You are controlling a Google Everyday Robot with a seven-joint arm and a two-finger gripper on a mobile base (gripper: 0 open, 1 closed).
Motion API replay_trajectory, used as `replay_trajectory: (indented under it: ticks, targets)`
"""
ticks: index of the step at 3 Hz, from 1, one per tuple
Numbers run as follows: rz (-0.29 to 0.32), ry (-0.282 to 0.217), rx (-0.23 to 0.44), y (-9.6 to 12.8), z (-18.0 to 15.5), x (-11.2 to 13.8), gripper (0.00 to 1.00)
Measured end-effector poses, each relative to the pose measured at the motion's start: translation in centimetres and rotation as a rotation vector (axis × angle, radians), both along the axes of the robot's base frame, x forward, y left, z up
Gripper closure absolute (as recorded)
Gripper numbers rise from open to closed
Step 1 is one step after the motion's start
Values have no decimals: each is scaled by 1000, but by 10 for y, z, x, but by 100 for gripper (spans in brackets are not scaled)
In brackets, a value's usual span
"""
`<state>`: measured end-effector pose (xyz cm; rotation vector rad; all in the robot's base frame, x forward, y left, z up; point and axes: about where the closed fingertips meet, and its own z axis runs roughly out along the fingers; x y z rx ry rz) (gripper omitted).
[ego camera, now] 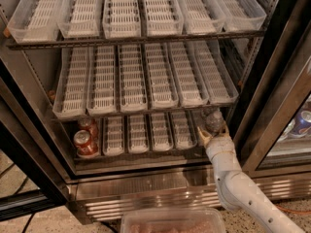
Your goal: Pick water bottle from bottom shelf of fridge
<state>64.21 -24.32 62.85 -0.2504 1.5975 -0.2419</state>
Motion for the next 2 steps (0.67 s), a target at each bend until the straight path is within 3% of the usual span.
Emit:
replay_trajectory:
  ticks: [1,2]
  targets:
    - [0,0,0,0,0,0,92]
    - [0,0,0,0,0,0,100]
